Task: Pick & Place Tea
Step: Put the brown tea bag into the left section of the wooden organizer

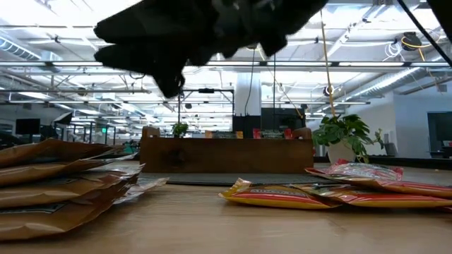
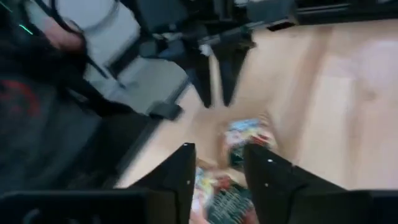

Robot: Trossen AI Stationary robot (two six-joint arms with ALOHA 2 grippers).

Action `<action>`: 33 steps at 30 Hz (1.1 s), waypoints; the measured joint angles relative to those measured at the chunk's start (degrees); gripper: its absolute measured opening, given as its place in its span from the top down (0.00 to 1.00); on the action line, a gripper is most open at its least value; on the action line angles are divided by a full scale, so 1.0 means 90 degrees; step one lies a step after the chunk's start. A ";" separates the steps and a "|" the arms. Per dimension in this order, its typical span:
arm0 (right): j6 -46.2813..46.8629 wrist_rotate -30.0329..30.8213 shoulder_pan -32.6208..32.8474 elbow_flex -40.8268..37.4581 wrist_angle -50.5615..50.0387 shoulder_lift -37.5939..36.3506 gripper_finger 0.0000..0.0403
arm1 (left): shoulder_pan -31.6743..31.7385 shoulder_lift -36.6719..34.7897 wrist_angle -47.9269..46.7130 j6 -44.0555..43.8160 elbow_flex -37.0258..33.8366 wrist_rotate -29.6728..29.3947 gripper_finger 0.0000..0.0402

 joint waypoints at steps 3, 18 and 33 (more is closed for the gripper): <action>0.0212 -0.0320 -0.0030 0.0126 -0.0001 0.0319 0.65 | -0.0004 0.0000 0.0012 0.0013 0.0000 0.0001 0.70; 0.0167 -0.0062 0.0018 0.0186 -0.0101 0.0501 0.63 | -0.0021 0.0464 0.0167 0.0046 0.0000 -0.0048 0.70; -0.0158 0.0377 0.0047 0.0183 -0.1384 0.0441 0.64 | 0.0029 0.0327 0.0582 0.1223 0.0097 -0.0694 0.70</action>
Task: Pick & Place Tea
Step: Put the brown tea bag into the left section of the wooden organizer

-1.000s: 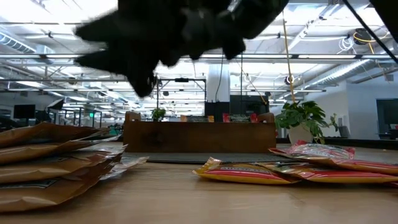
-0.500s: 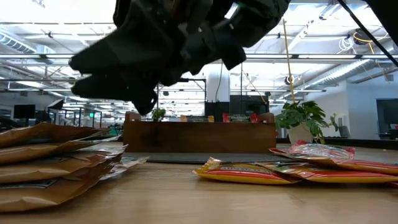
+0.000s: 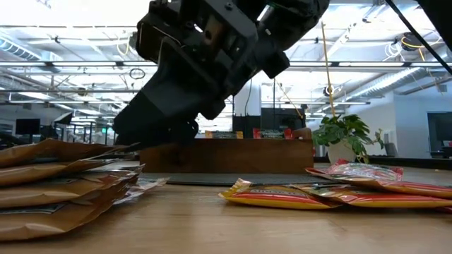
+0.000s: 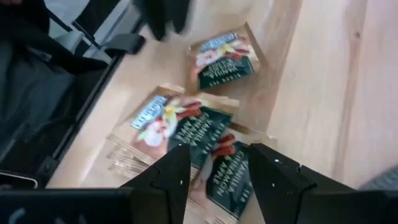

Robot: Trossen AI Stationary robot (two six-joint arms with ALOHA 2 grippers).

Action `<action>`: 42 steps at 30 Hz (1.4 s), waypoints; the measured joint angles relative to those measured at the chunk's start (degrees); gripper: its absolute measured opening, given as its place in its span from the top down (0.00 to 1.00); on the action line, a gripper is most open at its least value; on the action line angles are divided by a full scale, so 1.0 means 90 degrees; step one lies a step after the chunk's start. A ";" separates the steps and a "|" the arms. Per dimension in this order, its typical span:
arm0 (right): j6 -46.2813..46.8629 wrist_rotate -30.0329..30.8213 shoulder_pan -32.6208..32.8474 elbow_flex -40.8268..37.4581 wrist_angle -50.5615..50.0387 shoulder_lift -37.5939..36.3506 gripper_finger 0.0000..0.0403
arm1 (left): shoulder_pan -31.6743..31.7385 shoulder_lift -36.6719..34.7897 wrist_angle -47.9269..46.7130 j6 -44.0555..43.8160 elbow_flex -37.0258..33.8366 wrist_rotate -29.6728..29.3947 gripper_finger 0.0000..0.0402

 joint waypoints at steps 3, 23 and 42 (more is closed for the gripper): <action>-0.0005 -0.0003 0.0014 -0.0005 -0.0089 0.0000 0.64 | 0.0141 -0.0077 0.0501 0.0684 0.0005 -0.0405 0.70; 0.0974 -0.0843 0.0124 -0.0153 -0.0056 -0.0017 0.64 | 0.1214 -0.0075 0.2262 0.2171 -0.0530 0.0598 0.70; 0.1758 -0.0717 -0.0080 -0.0153 -0.0173 -0.0017 0.64 | 0.1386 -0.0075 0.3772 0.2738 -0.1401 0.0698 0.70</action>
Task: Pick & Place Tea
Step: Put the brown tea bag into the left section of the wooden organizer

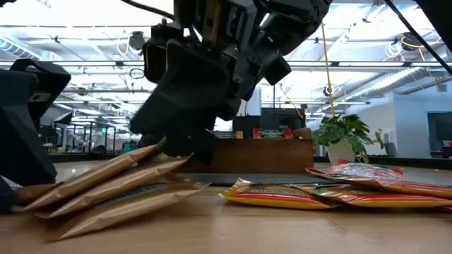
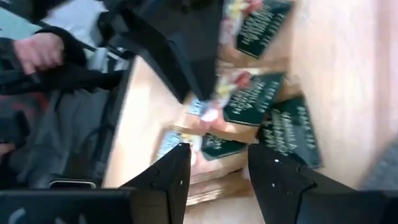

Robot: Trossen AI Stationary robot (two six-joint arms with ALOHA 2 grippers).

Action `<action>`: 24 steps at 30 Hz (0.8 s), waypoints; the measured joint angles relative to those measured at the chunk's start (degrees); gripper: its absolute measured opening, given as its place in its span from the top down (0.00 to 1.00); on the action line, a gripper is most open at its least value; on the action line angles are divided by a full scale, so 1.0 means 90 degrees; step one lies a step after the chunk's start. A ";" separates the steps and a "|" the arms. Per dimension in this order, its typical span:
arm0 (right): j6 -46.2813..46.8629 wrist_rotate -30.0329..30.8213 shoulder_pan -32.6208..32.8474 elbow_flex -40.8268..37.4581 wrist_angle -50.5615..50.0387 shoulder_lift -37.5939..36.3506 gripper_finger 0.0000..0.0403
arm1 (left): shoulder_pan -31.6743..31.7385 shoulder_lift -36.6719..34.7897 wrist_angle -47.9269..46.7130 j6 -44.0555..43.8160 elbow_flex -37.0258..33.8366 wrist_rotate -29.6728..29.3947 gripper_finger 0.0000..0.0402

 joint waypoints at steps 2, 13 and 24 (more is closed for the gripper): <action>-0.0015 0.0145 0.0000 0.0000 -0.0243 0.0000 0.64 | 0.0000 0.0000 0.0001 0.0046 0.0000 -0.0026 0.70; -0.0177 0.0521 0.0010 -0.0221 -0.0458 -0.0017 0.77 | 0.0032 0.0000 -0.0017 0.0089 0.0000 -0.0156 0.70; -0.0948 0.0925 0.0010 -0.0250 -0.0641 -0.0310 1.00 | 0.0027 0.0002 -0.0119 0.0094 0.0000 -0.0164 0.70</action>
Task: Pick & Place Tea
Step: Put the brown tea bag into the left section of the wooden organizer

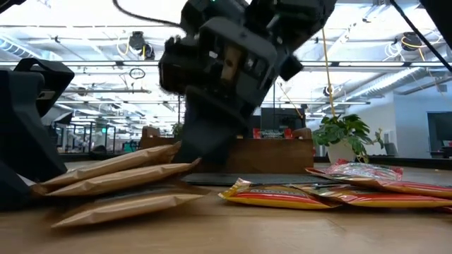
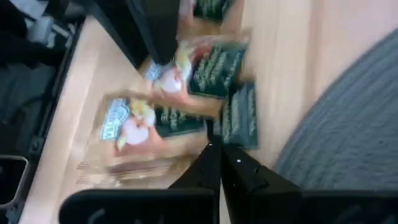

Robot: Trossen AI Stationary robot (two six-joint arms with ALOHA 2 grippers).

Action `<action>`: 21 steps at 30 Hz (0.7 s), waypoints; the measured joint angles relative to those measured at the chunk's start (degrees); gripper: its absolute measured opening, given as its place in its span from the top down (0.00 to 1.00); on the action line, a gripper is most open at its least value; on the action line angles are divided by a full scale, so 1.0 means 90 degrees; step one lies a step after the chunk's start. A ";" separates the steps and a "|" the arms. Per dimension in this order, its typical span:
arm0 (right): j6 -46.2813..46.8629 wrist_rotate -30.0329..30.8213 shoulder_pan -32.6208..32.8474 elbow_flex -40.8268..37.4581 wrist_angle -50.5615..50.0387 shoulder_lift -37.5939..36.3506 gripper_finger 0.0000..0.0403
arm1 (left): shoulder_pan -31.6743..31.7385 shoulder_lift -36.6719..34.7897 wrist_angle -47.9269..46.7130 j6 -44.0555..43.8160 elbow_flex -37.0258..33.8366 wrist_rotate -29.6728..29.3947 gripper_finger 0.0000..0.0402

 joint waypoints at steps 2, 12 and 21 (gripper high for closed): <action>-0.0121 0.0169 -0.0002 0.0012 -0.0020 -0.0240 1.00 | -0.0010 0.0000 -0.0018 -0.0002 0.0000 0.0002 0.70; -0.0162 0.0259 0.0058 0.0017 -0.0114 -0.0687 0.98 | -0.0032 0.0000 -0.0049 -0.0076 -0.0001 0.0002 0.70; 0.0752 -0.0315 0.0054 0.0017 0.0329 -0.0090 0.74 | 0.0042 0.0077 0.0097 0.0161 -0.0004 -0.0006 0.70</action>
